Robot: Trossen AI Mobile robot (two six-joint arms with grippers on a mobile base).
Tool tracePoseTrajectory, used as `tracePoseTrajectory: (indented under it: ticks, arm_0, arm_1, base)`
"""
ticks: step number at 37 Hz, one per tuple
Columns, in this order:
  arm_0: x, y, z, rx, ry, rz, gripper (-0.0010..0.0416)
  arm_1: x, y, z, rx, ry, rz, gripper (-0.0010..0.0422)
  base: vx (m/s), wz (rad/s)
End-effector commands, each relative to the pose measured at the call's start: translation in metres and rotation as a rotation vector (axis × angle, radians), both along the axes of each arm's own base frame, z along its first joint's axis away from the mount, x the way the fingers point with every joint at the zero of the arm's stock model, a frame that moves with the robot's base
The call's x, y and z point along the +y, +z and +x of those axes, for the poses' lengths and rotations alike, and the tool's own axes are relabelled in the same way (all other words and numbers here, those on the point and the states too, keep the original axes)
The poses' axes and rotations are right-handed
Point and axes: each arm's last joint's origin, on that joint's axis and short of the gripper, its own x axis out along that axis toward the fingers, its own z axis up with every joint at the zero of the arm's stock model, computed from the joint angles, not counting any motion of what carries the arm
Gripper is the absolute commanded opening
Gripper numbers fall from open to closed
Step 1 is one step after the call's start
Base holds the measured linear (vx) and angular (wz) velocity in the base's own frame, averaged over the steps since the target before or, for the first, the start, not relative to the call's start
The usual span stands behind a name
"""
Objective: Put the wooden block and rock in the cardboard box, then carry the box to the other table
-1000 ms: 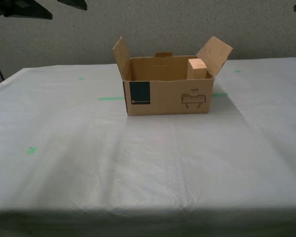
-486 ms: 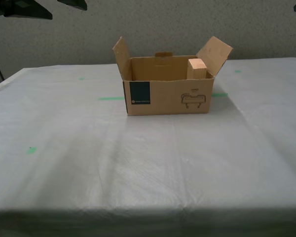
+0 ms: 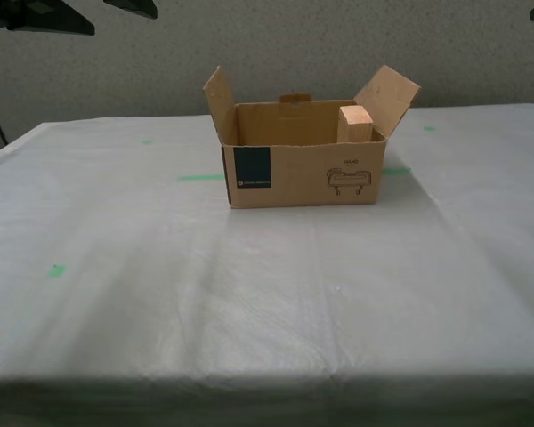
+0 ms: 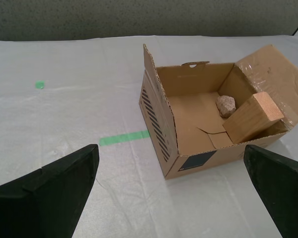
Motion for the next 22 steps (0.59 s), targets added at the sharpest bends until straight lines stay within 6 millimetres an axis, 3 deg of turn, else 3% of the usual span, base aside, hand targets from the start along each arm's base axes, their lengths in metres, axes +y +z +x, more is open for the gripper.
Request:
tracePoseTrajectory:
  ticks: [1,22]
  arm_0:
    - [-0.0001,0.0005,0.0001,-0.002,-0.005,0.000,0.0387]
    - [-0.0001,0.0005,0.0001,-0.002,-0.005,0.000,0.0387]
  arm_1:
    - [0.0000,0.0003,0.0001,-0.004,0.000,0.001,0.0400]
    - [0.0000,0.0003,0.0002,-0.003,0.000,0.001,0.0400]
  base:
    - [0.000,0.000]
    - [0.000,0.000]
